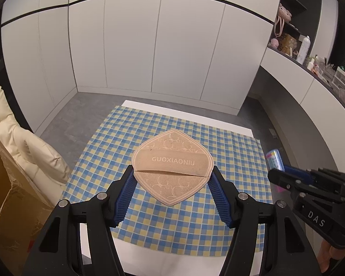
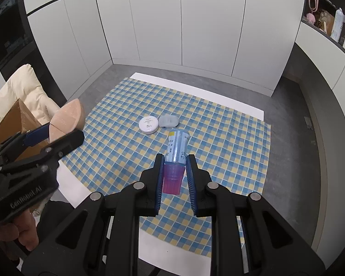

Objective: Organize objects
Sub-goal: 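Lift the peach puff and pink-blue tube above the cloth, then carry the peach puff and pink-blue tube toward the cardboard box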

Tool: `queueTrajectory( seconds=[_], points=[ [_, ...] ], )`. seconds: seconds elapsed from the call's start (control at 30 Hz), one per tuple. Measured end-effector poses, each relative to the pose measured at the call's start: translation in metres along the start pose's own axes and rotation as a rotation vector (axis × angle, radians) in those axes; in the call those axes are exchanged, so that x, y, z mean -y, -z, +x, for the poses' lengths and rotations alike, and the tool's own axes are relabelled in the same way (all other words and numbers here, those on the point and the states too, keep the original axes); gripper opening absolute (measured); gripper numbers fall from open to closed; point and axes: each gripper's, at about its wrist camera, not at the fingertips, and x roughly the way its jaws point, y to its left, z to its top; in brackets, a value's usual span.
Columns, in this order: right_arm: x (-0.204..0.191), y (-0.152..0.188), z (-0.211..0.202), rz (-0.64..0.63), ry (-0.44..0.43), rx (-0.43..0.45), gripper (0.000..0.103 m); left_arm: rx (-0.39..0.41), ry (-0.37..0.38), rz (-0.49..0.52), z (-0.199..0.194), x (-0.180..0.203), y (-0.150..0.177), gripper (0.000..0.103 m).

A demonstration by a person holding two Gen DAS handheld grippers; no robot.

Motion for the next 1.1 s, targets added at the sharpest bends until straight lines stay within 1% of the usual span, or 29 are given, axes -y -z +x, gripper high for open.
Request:
queueTrajectory(
  seconds=[0.1,0.33,0.47,0.67,0.8,1.1],
  points=[
    [0.000,-0.001,0.003,0.002,0.007,-0.004,0.020,-0.011,0.005,-0.021,0.003,-0.003,0.001,0.063],
    [0.000,0.000,0.005,0.013,0.014,-0.004,0.020,0.004,-0.001,0.003,-0.001,-0.002,0.000,0.063],
    [-0.004,0.000,0.005,-0.003,0.017,-0.002,0.020,0.010,0.001,0.004,-0.005,-0.002,0.000,0.063],
    [-0.006,-0.002,0.004,0.014,0.007,0.003,0.020,0.014,-0.007,0.007,-0.006,-0.004,0.001,0.063],
    [-0.012,-0.005,0.004,0.003,0.026,0.005,0.020,0.019,-0.019,0.001,-0.009,-0.009,0.001,0.063],
    [-0.032,-0.012,0.005,-0.031,0.030,0.015,0.020,0.040,-0.053,-0.013,-0.018,-0.032,0.003,0.063]
  ],
)
